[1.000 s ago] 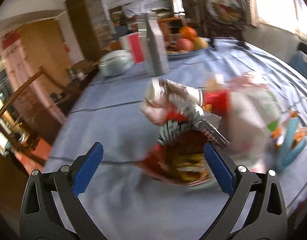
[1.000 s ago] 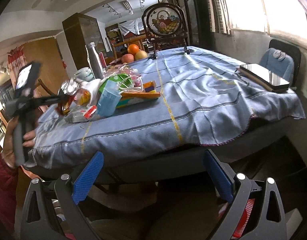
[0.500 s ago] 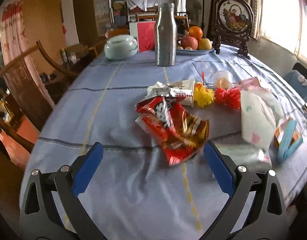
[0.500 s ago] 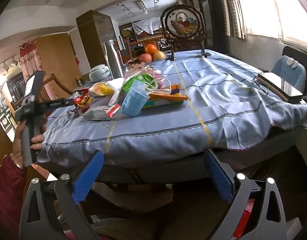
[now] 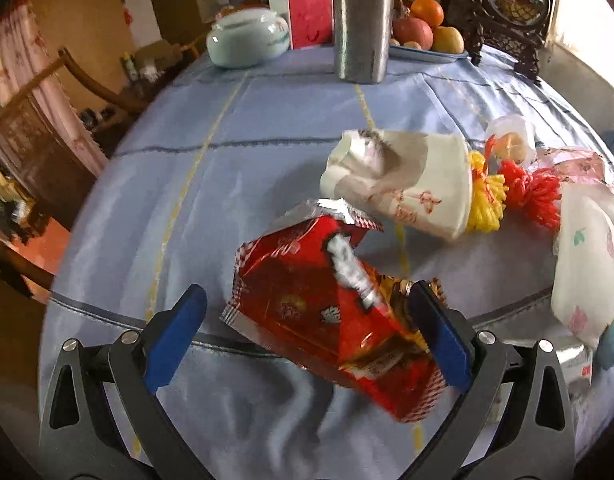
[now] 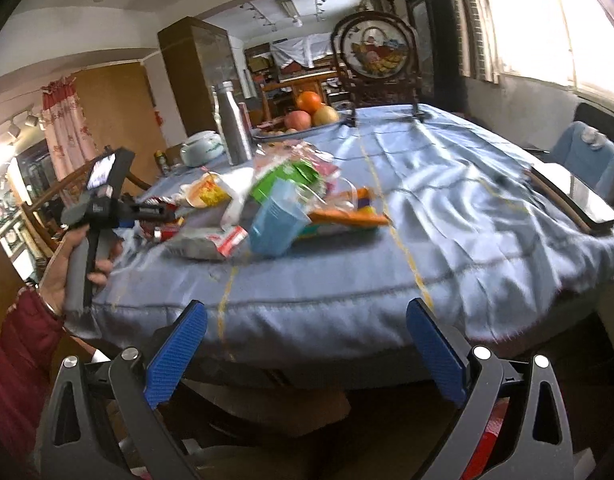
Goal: Collect trash
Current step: 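Move both tools toward the trash pile on the tablecloth, then grasp the blue mesh cup with the right tool while the left tool grasps the white medicine box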
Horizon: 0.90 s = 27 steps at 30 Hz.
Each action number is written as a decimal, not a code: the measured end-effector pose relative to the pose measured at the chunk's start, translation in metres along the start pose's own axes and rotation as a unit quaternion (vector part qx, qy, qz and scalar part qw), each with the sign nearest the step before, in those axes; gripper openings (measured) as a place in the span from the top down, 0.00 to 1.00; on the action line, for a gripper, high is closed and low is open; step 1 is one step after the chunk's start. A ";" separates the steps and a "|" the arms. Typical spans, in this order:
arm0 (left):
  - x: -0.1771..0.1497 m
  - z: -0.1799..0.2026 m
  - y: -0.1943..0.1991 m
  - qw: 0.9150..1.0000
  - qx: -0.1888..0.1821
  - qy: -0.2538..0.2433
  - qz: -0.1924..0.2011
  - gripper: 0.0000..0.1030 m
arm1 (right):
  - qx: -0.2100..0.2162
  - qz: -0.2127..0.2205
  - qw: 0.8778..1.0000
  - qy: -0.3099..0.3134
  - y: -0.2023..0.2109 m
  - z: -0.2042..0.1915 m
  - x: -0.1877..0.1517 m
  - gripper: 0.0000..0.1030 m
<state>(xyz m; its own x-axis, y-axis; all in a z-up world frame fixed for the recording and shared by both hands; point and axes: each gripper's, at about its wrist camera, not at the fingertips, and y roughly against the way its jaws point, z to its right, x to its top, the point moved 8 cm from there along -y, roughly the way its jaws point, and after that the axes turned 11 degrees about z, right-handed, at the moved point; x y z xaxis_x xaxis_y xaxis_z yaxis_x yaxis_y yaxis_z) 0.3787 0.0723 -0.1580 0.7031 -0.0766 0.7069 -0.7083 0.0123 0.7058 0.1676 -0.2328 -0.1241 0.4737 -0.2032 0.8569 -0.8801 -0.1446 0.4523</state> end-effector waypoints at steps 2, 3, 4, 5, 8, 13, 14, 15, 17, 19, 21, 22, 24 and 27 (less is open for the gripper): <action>-0.007 -0.005 -0.005 0.998 -0.043 0.034 -0.024 0.05 | 0.003 -0.006 1.000 -0.002 -0.011 -0.001 0.006 0.05; -0.006 -0.007 -0.004 0.998 -0.052 0.040 -0.022 0.05 | 0.004 -0.009 1.000 -0.003 -0.017 -0.002 0.008 0.05; -0.007 -0.006 -0.003 0.998 -0.050 0.035 -0.022 0.05 | 0.008 -0.014 1.000 -0.007 -0.026 -0.002 0.012 0.05; -0.007 -0.005 -0.003 0.998 -0.045 0.031 -0.023 0.05 | 0.013 -0.019 1.000 -0.011 -0.032 -0.005 0.013 0.05; -0.008 -0.005 -0.001 0.998 -0.041 0.031 -0.024 0.05 | 0.037 -0.035 0.998 -0.030 -0.052 -0.013 0.015 0.05; -0.008 -0.007 0.005 0.997 -0.060 0.045 -0.015 0.06 | 0.068 -0.070 0.994 -0.053 -0.091 -0.030 0.010 0.15; -0.007 -0.005 0.005 0.996 -0.066 0.052 -0.011 0.06 | 0.067 -0.076 0.993 -0.057 -0.098 -0.031 0.010 0.19; -0.005 -0.006 0.009 0.995 -0.077 0.064 -0.002 0.06 | 0.065 -0.080 0.993 -0.061 -0.106 -0.031 0.010 0.21; 0.000 -0.008 0.017 0.992 -0.091 0.079 0.023 0.06 | 0.053 -0.082 0.993 -0.071 -0.118 -0.026 0.011 0.28; 0.006 -0.011 0.027 0.989 -0.100 0.092 0.056 0.06 | 0.039 -0.079 0.993 -0.080 -0.126 -0.019 0.014 0.35; 0.011 -0.012 0.039 0.985 -0.114 0.096 0.091 0.06 | 0.037 -0.078 0.993 -0.086 -0.128 -0.014 0.014 0.51; 0.013 -0.011 0.045 0.982 -0.122 0.094 0.108 0.06 | 0.046 -0.078 0.992 -0.088 -0.128 -0.013 0.015 0.71; 0.016 -0.005 0.057 0.979 -0.131 0.078 0.135 0.06 | 0.056 -0.069 0.992 -0.095 -0.121 -0.011 0.017 0.76; 0.016 0.013 0.072 0.977 -0.140 0.030 0.160 0.06 | 0.067 -0.045 0.994 -0.078 -0.096 -0.012 0.025 0.79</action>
<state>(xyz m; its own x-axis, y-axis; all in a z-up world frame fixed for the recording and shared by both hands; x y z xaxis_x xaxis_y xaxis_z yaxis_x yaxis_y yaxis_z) 0.3383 0.0591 -0.0969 0.4576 0.0351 0.8885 -0.8530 0.2994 0.4275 0.2639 -0.2125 -0.1435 0.5587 -0.3294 0.7612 -0.8267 -0.2954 0.4789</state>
